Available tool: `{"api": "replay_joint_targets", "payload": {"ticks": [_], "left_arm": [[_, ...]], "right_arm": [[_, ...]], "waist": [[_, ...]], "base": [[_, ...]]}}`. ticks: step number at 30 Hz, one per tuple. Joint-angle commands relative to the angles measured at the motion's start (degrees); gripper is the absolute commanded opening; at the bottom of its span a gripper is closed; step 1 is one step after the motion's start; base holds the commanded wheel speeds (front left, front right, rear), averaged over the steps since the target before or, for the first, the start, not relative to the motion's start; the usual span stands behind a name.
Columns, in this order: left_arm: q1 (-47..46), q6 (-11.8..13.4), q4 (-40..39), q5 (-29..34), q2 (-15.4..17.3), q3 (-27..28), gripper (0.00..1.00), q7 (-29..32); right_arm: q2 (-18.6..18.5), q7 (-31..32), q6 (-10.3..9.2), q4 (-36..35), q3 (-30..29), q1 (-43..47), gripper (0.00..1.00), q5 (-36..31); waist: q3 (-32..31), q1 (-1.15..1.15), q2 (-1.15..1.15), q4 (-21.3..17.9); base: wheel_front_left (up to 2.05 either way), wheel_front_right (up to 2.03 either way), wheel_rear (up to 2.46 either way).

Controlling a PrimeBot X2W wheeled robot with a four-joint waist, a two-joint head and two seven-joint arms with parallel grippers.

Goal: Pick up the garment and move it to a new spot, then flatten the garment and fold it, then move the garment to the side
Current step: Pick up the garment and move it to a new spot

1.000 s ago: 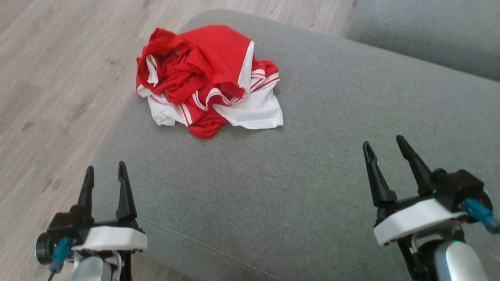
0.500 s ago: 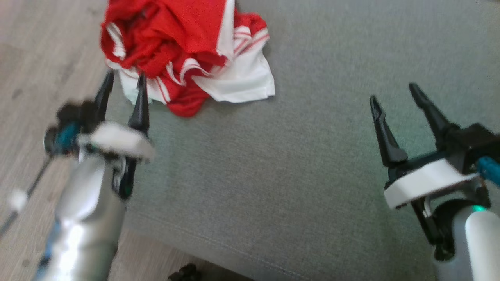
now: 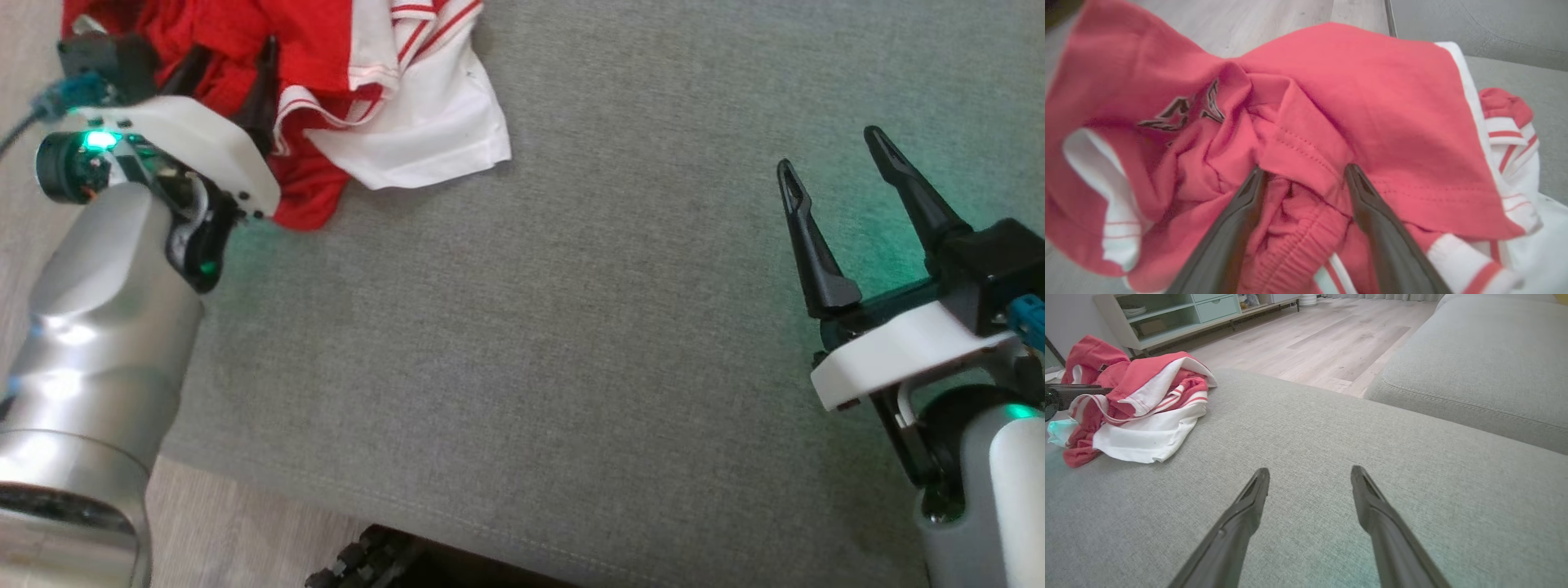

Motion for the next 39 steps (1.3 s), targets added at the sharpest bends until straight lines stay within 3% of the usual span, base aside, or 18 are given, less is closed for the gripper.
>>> {"api": "replay_joint_targets", "payload": {"ticks": [1, 2, 3, 4, 9, 14, 19, 27, 32, 36, 39], "left_arm": [[-2.28, 0.11, -0.34, -3.69, 4.26, 0.17, 0.73, 2.58], [-2.63, 0.11, -0.57, -5.09, 4.85, -0.58, 0.38, 3.3], [-2.63, 0.11, -0.57, -5.09, 4.85, -0.58, 0.38, 3.3], [-2.97, 0.11, -0.86, -6.24, 5.58, -1.16, 0.0, 3.24], [-4.34, 0.11, -0.98, -7.97, 9.4, -2.79, 0.0, -3.7], [-4.15, 0.11, 0.22, -7.55, 10.74, -2.22, 0.0, -13.18], [-1.69, 2.26, -3.27, -5.29, 11.84, -0.68, 0.0, -16.06], [13.54, 9.68, -22.82, -2.71, 15.7, 4.28, 0.0, -16.24], [26.91, 16.47, -38.46, -4.09, 18.21, 5.39, 0.0, -13.53], [35.25, 20.83, -50.71, -4.32, 19.16, 4.02, 0.0, -9.77], [37.69, 21.97, -56.83, -4.14, 17.92, 1.25, 0.0, -7.29]], "right_arm": [[0.31, -0.05, -0.04, -2.36, 1.47, -0.4, 1.0, -0.06], [0.38, -0.12, -0.04, -2.31, 1.47, -0.36, 1.0, -0.05], [0.38, -0.12, -0.04, -2.31, 1.47, -0.36, 1.0, -0.05], [0.47, -0.2, -0.04, -2.25, 1.48, -0.34, 1.0, -0.02], [0.83, -0.9, -0.04, -1.68, 1.16, -0.41, 1.0, 0.16], [1.67, -2.92, -0.04, -0.09, -0.03, 0.86, 1.0, 0.77], [3.06, -5.68, -0.04, 2.29, -0.78, 2.65, 1.0, 1.97], [4.97, -9.85, -0.04, 6.02, -0.86, 5.59, 1.0, 4.01], [5.61, -11.33, -0.04, 7.44, -0.95, 7.67, 1.0, 5.18], [5.8, -11.39, -0.04, 7.21, -1.34, 8.88, 1.0, 5.61], [5.86, -11.3, -0.04, 6.77, -1.55, 8.96, 1.0, 5.58]], "waist": [[0.38, -0.01, 0.0, -0.52], [0.43, -0.01, 0.0, -0.6], [0.43, -0.01, 0.0, -0.6], [0.45, -0.01, 0.0, -0.67], [-0.63, -0.01, 0.0, -0.86], [-5.03, -0.01, 0.0, -0.76], [-11.21, -0.01, 0.0, -1.41], [-20.02, -0.01, 0.0, -6.2], [-23.45, -0.01, 0.0, -10.29], [-23.83, -0.01, 0.0, -13.41], [-22.92, -0.01, 0.0, -15.93]], "base": [[0.0, 0.0, 0.0], [0.0, 0.0, 0.0], [0.0, 0.0, 0.0], [0.0, 0.0, 0.0], [0.0, 0.0, 0.0], [0.0, 0.0, 0.0], [0.0, 0.0, 0.0], [0.0, 0.0, 0.0], [0.0, 0.0, 0.0], [0.0, 0.0, 0.0], [0.0, 0.0, 0.0]]}}
